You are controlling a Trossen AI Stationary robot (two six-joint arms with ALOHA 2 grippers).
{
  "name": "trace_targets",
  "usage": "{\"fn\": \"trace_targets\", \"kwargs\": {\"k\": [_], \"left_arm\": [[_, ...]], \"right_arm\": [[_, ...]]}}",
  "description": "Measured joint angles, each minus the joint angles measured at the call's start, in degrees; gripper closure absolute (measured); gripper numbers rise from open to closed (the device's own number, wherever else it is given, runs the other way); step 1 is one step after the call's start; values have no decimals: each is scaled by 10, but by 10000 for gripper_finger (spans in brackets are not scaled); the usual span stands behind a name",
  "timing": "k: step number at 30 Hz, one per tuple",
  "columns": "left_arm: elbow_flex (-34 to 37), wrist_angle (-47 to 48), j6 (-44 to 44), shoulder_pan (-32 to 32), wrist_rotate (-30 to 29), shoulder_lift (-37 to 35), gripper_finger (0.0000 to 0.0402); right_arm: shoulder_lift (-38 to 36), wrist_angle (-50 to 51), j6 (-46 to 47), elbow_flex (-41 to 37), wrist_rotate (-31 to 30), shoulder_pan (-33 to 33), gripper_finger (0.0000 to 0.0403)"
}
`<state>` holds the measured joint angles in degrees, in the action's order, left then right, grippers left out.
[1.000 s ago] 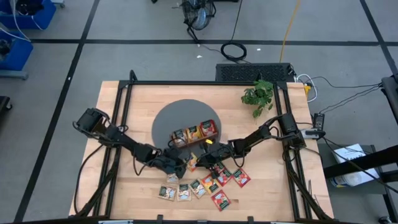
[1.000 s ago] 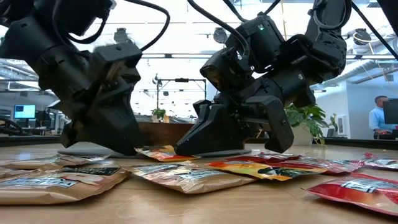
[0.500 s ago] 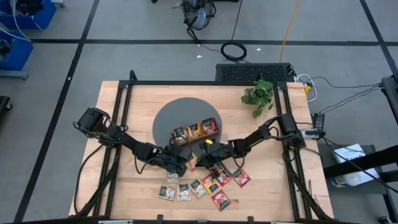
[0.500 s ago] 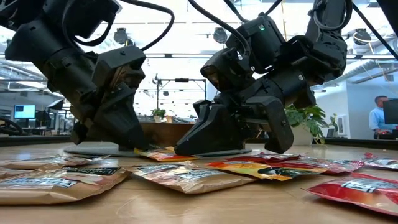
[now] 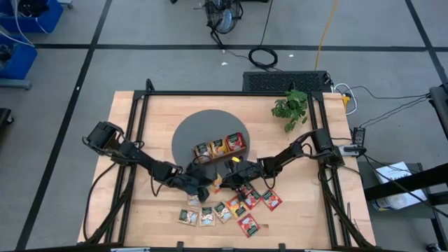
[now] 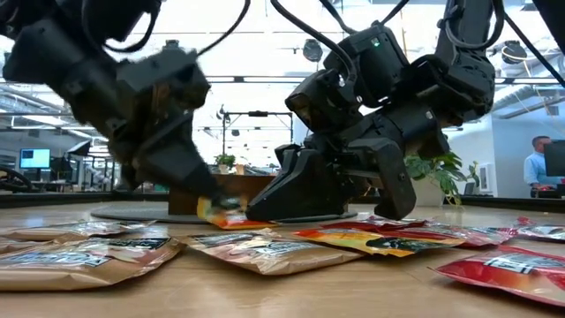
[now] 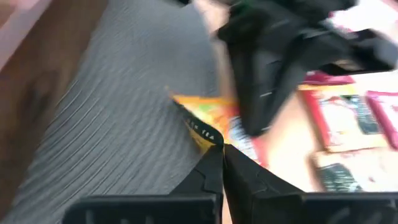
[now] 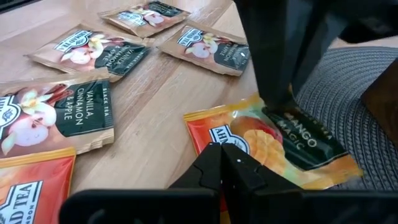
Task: Pick & Place Tea
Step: Put the mango tea sachet into the middle compartment of the wooden organizer
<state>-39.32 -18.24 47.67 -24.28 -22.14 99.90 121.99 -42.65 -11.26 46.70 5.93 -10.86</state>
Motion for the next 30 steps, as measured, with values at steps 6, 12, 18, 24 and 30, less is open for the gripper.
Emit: {"fn": "trace_targets", "kwargs": {"k": [6, 12, 18, 24, 30], "left_arm": [[-74, 73, -85, -23, -14, 0, 398], [-167, 250, -86, -46, -49, -1, 399], [-201, 287, -107, -78, -98, -1, 400], [-203, 268, -112, -99, -146, -1, 400], [-203, 252, -131, -101, -168, 4, 401]], "right_arm": [[-38, 14, 14, 0, -32, -19, 385], [-153, 71, 18, -17, -35, -55, 334], [-269, 58, 30, -68, -119, -93, 271], [-284, -43, 59, -107, -133, -103, 221], [-248, -67, 74, -95, -75, -91, 202]]}}
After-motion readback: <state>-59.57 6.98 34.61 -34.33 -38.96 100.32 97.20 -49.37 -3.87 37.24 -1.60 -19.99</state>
